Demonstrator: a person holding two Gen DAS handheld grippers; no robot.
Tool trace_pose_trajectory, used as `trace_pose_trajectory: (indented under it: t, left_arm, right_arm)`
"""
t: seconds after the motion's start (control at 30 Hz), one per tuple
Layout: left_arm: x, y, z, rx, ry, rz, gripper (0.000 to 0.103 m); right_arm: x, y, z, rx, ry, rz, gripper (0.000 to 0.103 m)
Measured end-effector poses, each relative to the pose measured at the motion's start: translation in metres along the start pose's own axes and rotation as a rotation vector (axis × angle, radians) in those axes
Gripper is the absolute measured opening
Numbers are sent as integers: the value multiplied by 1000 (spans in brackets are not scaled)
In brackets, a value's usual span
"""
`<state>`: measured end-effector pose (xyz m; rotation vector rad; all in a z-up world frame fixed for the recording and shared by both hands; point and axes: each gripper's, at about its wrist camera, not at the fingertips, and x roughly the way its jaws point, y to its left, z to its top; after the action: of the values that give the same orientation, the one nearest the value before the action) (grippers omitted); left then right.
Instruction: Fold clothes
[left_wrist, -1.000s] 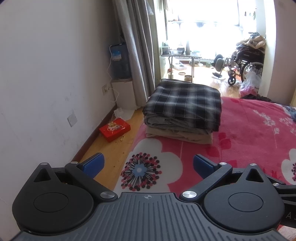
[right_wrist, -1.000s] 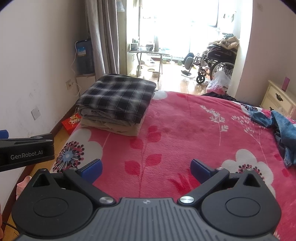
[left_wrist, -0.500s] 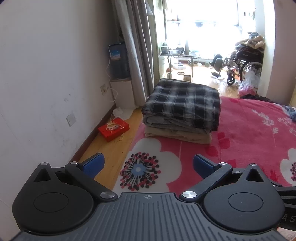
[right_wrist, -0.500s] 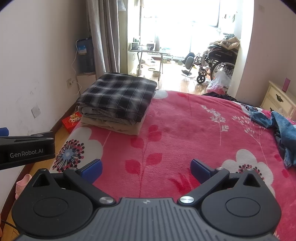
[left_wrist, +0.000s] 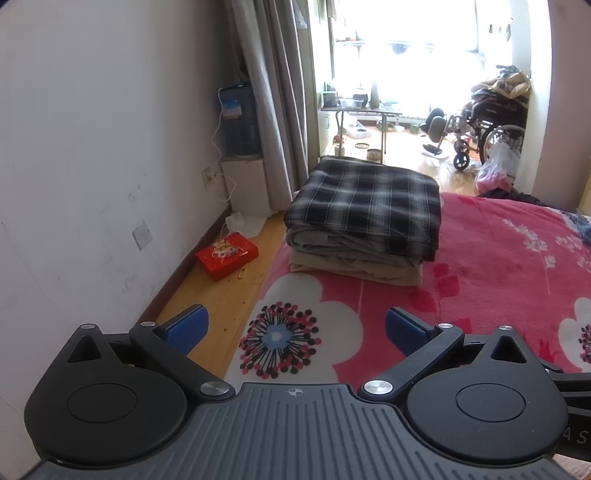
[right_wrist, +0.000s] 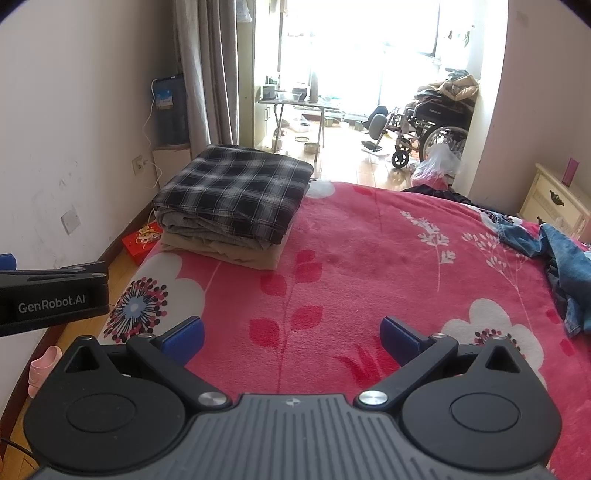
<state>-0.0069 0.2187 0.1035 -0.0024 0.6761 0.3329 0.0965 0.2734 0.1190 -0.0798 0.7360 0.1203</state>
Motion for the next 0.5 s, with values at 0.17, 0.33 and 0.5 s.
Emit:
trace_pose_trajectory:
  t: [0.17, 0.33, 0.5]
  left_arm:
    - [0, 2, 0, -6, 3, 1, 103]
    - [0, 2, 0, -8, 5, 1, 103]
    - [0, 2, 0, -10, 6, 3, 103]
  right_arm:
    - [0, 1, -1, 0, 1, -1, 103]
    - [-1, 0, -1, -2, 0, -2, 103]
    - [-1, 1, 0, -3, 0, -2, 103]
